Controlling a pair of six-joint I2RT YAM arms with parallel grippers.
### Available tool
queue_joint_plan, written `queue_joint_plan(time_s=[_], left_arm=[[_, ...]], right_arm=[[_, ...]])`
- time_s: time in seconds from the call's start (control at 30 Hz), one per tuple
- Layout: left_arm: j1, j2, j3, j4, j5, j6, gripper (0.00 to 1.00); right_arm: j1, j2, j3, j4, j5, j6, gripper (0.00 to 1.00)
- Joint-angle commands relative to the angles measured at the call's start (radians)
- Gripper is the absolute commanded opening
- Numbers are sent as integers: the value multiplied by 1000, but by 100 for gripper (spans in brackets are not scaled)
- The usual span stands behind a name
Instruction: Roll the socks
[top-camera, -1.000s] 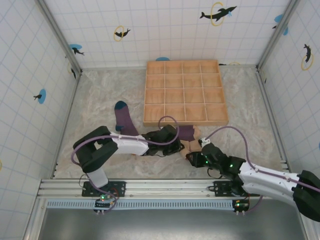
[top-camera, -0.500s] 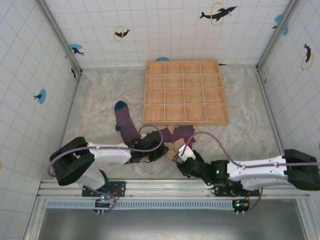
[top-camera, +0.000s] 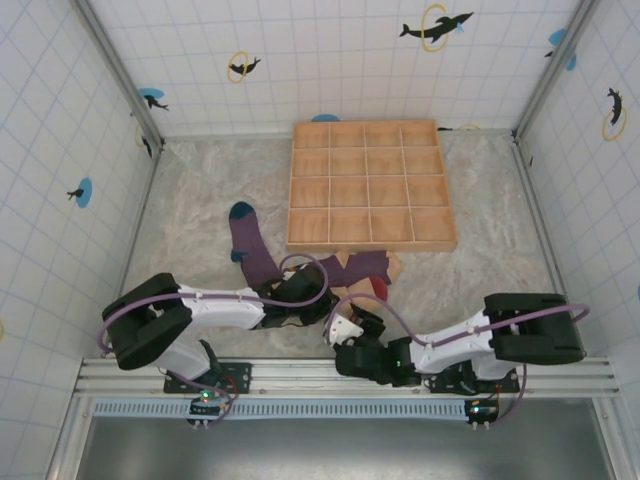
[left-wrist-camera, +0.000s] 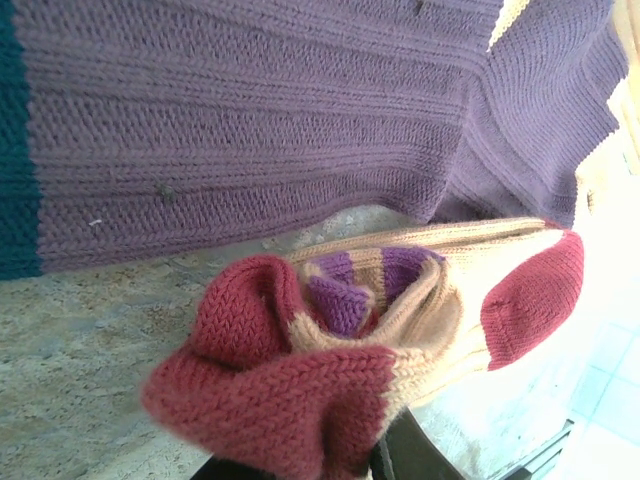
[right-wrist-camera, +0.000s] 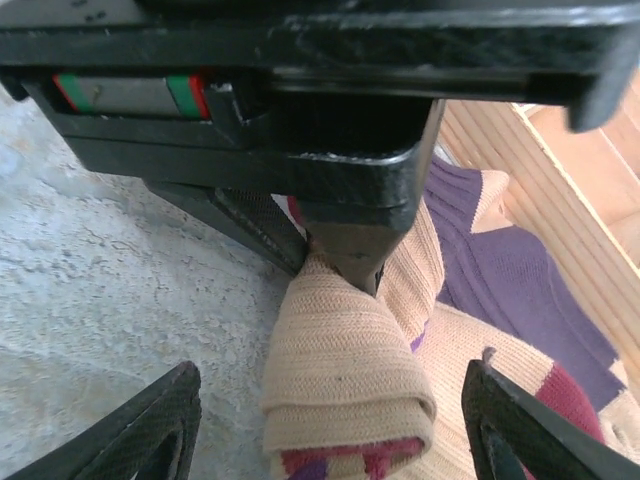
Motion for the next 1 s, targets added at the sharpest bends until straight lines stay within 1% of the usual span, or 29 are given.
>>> queue_joint_plan(time_s=[0.0,0.13,0.17,0.23,0.37,0.4,0.43,0.47,0.53,0.57,0.6,0.7,0.73,0.87,0.97], left_arm=[[-13,24,-12,-55,16,-39,0],[-12,32,-24,-23,36,-47,0],[-13,37,-23,-15,41,-45,0],[-14,44,-17,-13,46,-38,0],[-14,45,-13,-13,50,-28,0],[-14,43,-13,-14,50,-26,0],[-14,43,-13,-13,50,-24,0],[-14,41,-12,-12,51,-22,2],[-14,36,-18,3,56,-23,17],[-13,34,-20,12,54,-23,31],[-13,30,-16,12,50,-18,42],[-13,12,11,-20,23,11,67],[-13,3,22,-37,7,21,70],[-13,-21,51,-88,-36,51,85],[-14,-34,62,-100,-55,68,90]], right_arm=[[-10,55,38,84,66,-36,68],[-27,108,63,52,68,-1,59],[-30,119,68,45,69,7,55],[-39,131,73,20,56,33,41],[-53,135,65,-31,25,95,8],[-58,131,60,-41,14,109,2],[-59,125,52,-45,5,121,0],[-61,113,38,-44,-11,130,0],[-69,80,0,-24,-66,148,0],[-81,59,-24,-9,-113,155,0],[-96,39,-45,-4,-163,169,0],[-137,-22,-95,6,-274,201,0],[-148,-39,-113,17,-301,204,0],[-234,-85,-166,30,-488,238,0],[-280,-123,-213,61,-570,280,0]])
